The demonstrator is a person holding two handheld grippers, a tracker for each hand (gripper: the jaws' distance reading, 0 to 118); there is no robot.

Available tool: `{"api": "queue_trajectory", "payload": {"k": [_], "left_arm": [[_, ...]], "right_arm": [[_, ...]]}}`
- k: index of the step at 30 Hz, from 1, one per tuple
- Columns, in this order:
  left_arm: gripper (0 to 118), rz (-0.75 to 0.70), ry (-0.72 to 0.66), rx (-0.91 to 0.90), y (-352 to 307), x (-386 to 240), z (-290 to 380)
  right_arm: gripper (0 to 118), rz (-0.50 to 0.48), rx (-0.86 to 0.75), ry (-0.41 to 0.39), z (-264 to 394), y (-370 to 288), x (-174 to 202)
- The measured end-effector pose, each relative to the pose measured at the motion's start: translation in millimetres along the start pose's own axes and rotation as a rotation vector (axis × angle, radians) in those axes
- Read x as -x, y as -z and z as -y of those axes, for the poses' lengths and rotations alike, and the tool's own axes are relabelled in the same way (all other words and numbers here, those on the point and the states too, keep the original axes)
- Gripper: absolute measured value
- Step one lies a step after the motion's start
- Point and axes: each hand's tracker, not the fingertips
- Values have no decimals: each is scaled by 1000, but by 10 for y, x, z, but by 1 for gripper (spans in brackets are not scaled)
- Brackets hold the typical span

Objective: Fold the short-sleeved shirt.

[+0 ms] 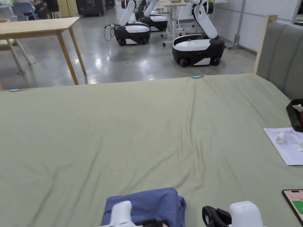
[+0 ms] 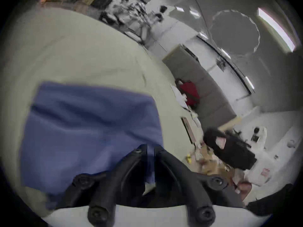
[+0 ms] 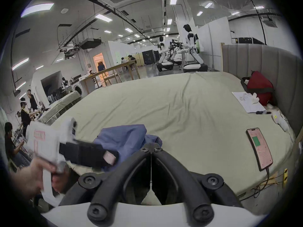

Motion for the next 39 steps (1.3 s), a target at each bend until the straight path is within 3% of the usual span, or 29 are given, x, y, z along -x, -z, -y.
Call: {"api": "queue_trajectory", "payload": {"k": [6,10,13,14,15,16,17,18,21,24,27,28,29,30,32,35,39], "left_arm": [[9,16,-86,30,363,24,86],[9,25,-19,-92,-241,-11,-7],[11,-56,-22,-178,-791,193,-74],[23,-97,-19,-191,-951,284,-86],[64,-134,-23,-203,-1109,400,-94],[98,-150,-45,-210,-1206,506,-97],[113,-168,-81,-196,-1294,635,-85],[117,-148,-115,-206,-1352,734,-70],[117,-55,-242,-207,-1343,1118,-68],[117,108,-378,-142,-1025,1282,-51],[111,316,-460,-149,-627,1477,-13],[95,320,-452,-192,-547,1463,-72],[64,306,-492,-205,-478,1439,-97],[23,294,-529,-205,-393,1419,-106],[21,145,-511,-153,-258,1318,-62],[21,185,-529,-187,-405,1232,-61],[21,71,-435,-198,-844,998,-143]], "right_arm": [[1,-23,52,26,-68,85,-22],[1,-135,127,52,-98,385,86],[1,-242,194,144,-36,800,144],[1,-262,228,170,-2,928,146],[1,-274,247,187,36,1026,144],[1,-268,256,194,69,1085,129],[1,-242,259,181,99,1140,116],[1,-188,270,160,122,1172,92],[1,-105,277,169,142,1207,-18],[1,-127,273,207,124,1217,-73],[1,-123,269,165,109,1210,-18],[1,-123,268,163,109,1206,-12],[1,-124,266,162,109,1200,-4],[1,-125,264,162,102,1192,1],[1,-120,255,154,81,1155,21],[1,-117,242,137,45,1068,49],[1,-118,224,122,1,952,142]]}}
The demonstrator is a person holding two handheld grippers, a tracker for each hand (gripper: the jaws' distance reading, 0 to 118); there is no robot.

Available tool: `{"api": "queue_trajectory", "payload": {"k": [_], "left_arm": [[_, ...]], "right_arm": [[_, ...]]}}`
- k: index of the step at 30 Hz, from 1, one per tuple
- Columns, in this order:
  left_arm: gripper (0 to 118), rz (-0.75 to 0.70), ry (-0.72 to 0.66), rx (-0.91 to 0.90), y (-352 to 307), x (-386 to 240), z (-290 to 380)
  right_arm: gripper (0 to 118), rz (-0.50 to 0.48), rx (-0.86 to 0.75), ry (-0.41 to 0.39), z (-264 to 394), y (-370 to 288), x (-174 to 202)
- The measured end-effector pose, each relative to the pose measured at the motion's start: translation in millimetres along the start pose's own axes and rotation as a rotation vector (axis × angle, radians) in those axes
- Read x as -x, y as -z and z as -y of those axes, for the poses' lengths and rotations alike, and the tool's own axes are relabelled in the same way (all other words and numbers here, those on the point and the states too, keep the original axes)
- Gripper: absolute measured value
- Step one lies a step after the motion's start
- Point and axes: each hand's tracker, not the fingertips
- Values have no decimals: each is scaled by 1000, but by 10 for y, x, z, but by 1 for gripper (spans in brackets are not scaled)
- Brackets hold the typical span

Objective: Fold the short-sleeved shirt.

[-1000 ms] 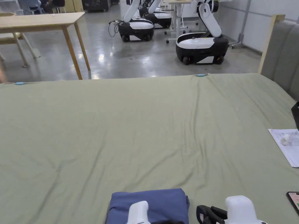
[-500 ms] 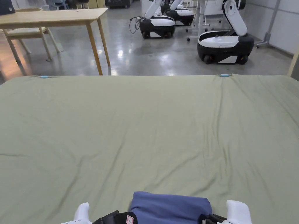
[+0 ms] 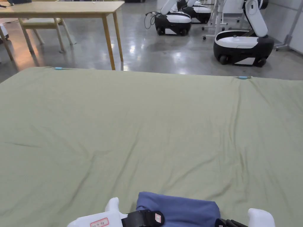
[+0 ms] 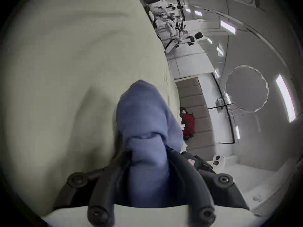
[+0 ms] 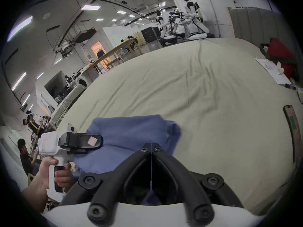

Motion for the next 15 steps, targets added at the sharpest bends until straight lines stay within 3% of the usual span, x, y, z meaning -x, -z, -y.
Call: {"api": "queue_trajectory", "payload": {"k": [3,4,15], "left_arm": [[21,-68,61,-37,-495,21,-209],[21,-99,81,-49,-700,376,-459],[21,-528,317,-72,-3002,1029,-2088]], "right_arm": [[1,0,-11,-24,3,-45,155],[1,-2,-13,-30,5,-55,218],[1,-22,-6,-109,99,109,939]]}}
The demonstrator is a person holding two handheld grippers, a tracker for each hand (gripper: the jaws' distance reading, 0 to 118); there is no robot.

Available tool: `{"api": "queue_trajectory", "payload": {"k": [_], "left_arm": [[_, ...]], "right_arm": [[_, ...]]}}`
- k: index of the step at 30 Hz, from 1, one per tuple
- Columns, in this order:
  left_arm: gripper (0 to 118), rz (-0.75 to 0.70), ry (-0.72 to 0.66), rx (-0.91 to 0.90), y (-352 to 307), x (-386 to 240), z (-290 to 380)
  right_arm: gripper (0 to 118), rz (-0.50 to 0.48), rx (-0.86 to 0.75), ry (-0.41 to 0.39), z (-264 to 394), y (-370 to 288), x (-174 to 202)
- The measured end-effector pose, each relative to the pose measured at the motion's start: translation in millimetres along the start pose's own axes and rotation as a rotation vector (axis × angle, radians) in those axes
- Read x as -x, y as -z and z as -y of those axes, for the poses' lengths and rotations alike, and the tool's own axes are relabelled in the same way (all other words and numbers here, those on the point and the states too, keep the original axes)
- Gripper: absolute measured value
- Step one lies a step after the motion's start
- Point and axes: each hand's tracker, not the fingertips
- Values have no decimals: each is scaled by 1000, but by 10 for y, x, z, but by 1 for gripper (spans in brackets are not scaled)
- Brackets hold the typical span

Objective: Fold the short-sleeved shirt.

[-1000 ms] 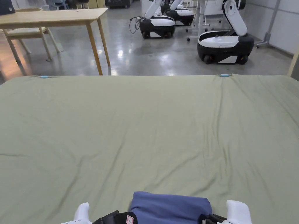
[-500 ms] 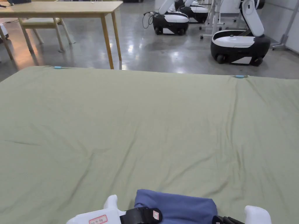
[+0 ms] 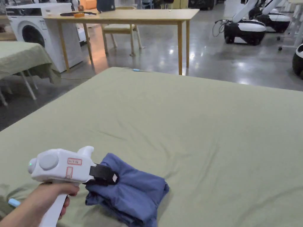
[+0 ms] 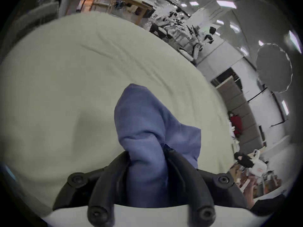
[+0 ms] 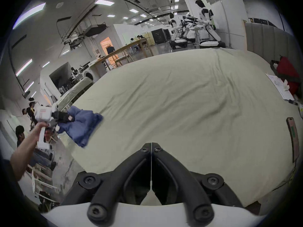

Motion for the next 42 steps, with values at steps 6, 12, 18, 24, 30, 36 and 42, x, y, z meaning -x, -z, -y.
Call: {"api": "queue_trajectory", "payload": {"k": [6,12,18,24,30,36,42], "left_arm": [[21,-122,-16,26,-334,620,-246],[73,-106,-15,-48,-465,671,-55],[117,-270,-71,-387,-1187,537,272],[2,-340,170,-546,-1084,-776,606],[2,-227,338,-765,-670,-2323,592],[3,-176,445,-864,-504,-3619,372],[3,-98,489,-857,-591,-4276,519]], "right_arm": [[1,-3,46,-53,22,183,292],[1,-1,71,-85,-43,220,395],[1,6,48,-127,-187,50,374],[1,39,-73,-137,-461,-263,174],[1,202,-409,-217,-1091,-775,-33],[1,253,-645,-170,-1641,-1326,-100],[1,327,-640,-219,-1602,-1571,-76]]}}
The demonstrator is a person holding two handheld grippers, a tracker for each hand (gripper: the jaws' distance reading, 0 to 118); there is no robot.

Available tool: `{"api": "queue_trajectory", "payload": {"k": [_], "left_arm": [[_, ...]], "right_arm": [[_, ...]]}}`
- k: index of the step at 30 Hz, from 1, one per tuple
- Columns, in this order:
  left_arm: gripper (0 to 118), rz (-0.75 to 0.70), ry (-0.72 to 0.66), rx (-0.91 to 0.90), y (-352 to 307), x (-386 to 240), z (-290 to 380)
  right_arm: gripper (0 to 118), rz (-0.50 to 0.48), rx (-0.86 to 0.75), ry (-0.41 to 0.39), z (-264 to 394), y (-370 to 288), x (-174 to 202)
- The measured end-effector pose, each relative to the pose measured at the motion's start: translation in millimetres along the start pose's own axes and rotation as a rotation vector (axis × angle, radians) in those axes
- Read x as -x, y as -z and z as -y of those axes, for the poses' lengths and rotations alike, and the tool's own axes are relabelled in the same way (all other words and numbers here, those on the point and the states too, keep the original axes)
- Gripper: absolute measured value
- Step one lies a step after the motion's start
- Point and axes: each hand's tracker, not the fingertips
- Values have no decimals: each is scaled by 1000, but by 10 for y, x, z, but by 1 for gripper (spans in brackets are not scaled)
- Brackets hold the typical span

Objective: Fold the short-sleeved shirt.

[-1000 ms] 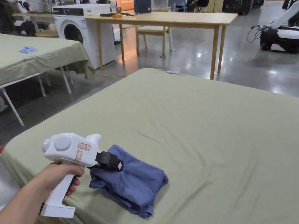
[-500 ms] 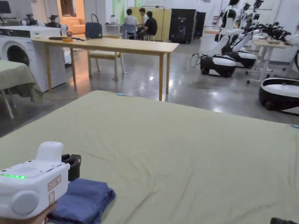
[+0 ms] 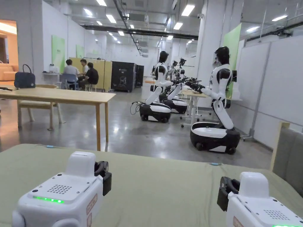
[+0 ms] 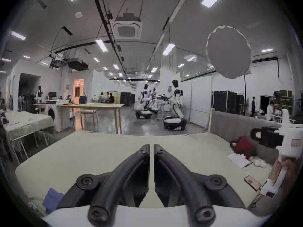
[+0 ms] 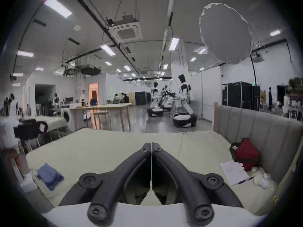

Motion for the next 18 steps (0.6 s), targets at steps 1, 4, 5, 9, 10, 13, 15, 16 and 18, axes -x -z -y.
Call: {"api": "queue_trajectory", "payload": {"k": [1,4,5,9,10,13,15,16,18], "left_arm": [[3,4,10,-2,-18,-46,-25],[3,-16,60,0,-34,-129,-93],[3,-19,65,2,-34,-128,-108],[8,-21,55,1,-44,-96,-121],[10,-19,56,0,-45,-91,-123],[16,-17,63,1,-62,-93,-123],[28,-13,65,1,-82,-111,-119],[38,-10,67,1,-77,-115,-116],[59,-4,74,7,-64,-123,-119]], "right_arm": [[1,9,4,-48,26,8,36],[1,-9,3,-64,77,-6,96],[1,-14,7,-62,90,10,116],[4,-22,6,-61,120,17,149],[6,-28,7,-55,124,17,153],[18,-39,7,-44,126,2,177],[28,-41,4,-45,123,-5,193],[33,-40,1,-44,120,-10,200],[49,-40,-6,-42,109,-40,202]]}}
